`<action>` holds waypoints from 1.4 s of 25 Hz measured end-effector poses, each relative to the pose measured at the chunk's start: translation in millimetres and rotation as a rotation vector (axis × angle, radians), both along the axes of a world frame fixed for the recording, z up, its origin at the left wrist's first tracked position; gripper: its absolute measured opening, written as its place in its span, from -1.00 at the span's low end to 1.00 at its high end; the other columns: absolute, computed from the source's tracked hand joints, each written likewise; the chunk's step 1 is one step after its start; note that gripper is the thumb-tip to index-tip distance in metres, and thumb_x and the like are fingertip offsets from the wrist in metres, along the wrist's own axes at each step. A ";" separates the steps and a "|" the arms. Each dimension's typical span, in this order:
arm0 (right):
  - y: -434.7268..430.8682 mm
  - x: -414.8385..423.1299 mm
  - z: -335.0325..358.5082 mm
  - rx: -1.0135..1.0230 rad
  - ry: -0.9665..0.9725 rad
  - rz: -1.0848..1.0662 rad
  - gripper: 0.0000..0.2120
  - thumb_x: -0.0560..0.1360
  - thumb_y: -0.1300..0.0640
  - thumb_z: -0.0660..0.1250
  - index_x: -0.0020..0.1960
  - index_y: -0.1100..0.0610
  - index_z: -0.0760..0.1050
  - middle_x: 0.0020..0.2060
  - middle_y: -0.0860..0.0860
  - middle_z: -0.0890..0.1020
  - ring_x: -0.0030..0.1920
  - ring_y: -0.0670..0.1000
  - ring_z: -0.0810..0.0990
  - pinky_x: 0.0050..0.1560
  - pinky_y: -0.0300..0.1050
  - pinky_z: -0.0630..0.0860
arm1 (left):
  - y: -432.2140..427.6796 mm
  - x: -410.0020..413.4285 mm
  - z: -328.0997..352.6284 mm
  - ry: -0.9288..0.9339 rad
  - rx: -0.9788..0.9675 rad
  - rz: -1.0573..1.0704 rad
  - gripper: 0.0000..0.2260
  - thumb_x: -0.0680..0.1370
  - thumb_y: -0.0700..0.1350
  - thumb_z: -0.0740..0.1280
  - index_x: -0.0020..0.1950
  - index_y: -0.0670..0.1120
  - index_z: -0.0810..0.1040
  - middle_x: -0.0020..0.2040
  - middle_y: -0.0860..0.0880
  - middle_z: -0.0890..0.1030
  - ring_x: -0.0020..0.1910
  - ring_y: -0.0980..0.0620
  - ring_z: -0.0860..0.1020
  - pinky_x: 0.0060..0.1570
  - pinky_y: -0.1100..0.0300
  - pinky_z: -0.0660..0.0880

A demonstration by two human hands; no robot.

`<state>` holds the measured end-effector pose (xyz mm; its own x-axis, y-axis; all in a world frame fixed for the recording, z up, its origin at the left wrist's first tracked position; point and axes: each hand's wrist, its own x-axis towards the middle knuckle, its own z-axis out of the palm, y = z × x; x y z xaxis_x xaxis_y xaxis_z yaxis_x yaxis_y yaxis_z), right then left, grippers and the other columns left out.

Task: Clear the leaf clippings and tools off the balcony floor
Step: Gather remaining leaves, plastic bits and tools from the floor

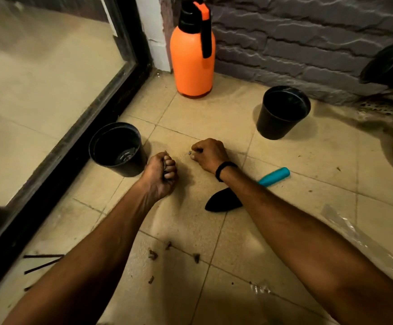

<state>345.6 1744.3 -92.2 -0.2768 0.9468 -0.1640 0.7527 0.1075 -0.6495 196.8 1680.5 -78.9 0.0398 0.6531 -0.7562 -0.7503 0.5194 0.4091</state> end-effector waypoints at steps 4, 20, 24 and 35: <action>-7.4 -8.6 -22.7 0.135 0.012 0.042 -0.86 0.49 0.16 0.42 -0.03 0.23 0.68 -0.03 0.15 0.57 0.02 0.13 0.56 0.02 -0.16 0.47 | -9.5 -19.8 -15.2 -0.087 -0.046 0.033 -0.61 0.64 -0.05 0.11 -0.41 0.02 0.27 -0.52 0.09 0.25 -0.64 0.16 0.15 -0.75 0.33 0.09; -44.4 35.1 98.9 0.017 0.010 0.197 -0.82 0.44 -0.01 0.46 -0.19 0.11 0.67 -0.28 -0.06 0.69 -0.22 -0.14 0.63 -0.19 -0.23 0.55 | -5.7 64.7 31.1 0.118 -0.003 -0.065 -0.69 0.67 0.01 0.08 -0.02 -0.15 0.52 -0.25 -0.10 0.57 -0.27 0.03 0.51 -0.28 0.22 0.47; -42.8 94.9 130.7 -0.016 0.046 0.026 -0.83 0.48 0.08 0.41 -0.21 0.16 0.67 -0.33 -0.11 0.67 -0.38 -0.24 0.57 -0.29 -0.26 0.55 | -1.3 109.5 39.4 -0.010 0.037 -0.256 -0.67 0.68 0.02 0.08 -0.24 -0.04 0.37 -0.47 0.04 0.39 -0.55 0.16 0.35 -0.56 0.39 0.30; -133.0 283.2 55.5 -0.206 -0.366 -0.251 -0.76 0.44 0.09 0.48 0.09 0.08 0.67 0.03 -0.02 0.69 0.10 -0.04 0.61 0.09 -0.31 0.43 | -35.4 238.5 37.3 0.096 -0.023 -0.649 -0.68 0.69 -0.01 0.10 -0.27 0.00 0.33 -0.51 0.09 0.30 -0.59 0.18 0.24 -0.65 0.35 0.16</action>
<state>628.7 1611.3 -36.8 0.0667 0.9144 -0.3992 0.9219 -0.2096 -0.3260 435.3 1645.1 -41.6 0.3520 0.5030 -0.7894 -0.2427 0.8636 0.4420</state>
